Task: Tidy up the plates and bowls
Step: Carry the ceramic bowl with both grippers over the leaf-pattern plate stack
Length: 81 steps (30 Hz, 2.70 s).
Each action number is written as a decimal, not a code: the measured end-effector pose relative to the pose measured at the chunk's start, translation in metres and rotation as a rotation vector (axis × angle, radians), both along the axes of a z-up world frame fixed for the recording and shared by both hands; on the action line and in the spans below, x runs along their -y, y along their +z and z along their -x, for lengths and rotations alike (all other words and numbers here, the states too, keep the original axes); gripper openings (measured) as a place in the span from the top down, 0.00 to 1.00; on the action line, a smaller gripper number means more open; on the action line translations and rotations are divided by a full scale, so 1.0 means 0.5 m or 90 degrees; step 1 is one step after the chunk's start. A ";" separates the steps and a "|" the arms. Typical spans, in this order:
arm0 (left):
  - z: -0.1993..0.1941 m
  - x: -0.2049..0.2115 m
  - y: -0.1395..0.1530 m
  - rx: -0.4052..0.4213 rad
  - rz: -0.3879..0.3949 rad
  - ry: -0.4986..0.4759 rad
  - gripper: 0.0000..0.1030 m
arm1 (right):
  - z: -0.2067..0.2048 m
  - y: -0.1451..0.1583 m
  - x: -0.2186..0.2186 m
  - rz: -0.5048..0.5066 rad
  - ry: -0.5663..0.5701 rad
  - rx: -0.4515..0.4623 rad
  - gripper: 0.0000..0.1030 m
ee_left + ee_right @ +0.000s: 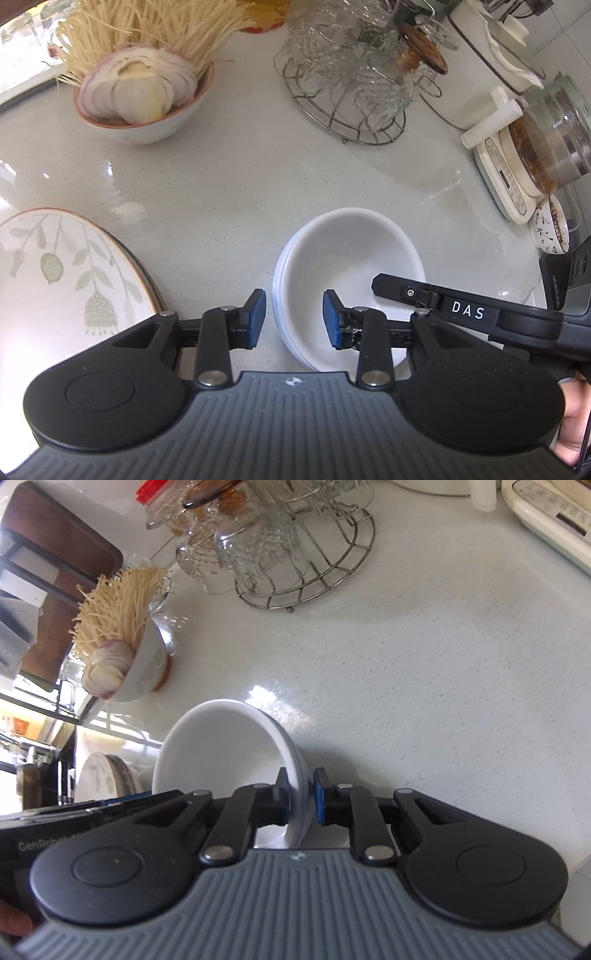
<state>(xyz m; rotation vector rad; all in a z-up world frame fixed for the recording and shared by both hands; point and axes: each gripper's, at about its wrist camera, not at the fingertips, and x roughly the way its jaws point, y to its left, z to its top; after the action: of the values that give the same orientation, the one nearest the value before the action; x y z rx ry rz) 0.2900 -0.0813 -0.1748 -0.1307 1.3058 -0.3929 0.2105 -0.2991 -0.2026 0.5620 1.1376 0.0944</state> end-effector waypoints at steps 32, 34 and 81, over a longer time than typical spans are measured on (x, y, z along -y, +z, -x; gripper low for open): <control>0.009 0.003 -0.006 0.025 0.034 -0.010 0.83 | 0.023 0.044 0.015 0.010 -0.008 0.040 0.84; 0.011 0.000 0.007 0.030 0.038 -0.010 0.83 | 0.024 0.054 0.015 0.010 -0.010 0.047 0.84; 0.067 -0.228 0.184 0.138 0.069 0.065 0.82 | 0.016 0.218 -0.173 0.015 0.071 0.174 0.82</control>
<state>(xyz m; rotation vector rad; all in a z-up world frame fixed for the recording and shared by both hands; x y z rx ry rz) 0.2567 0.0326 -0.0828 -0.2393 1.0605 -0.3794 0.2026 -0.2126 -0.0937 0.4499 0.9023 0.2460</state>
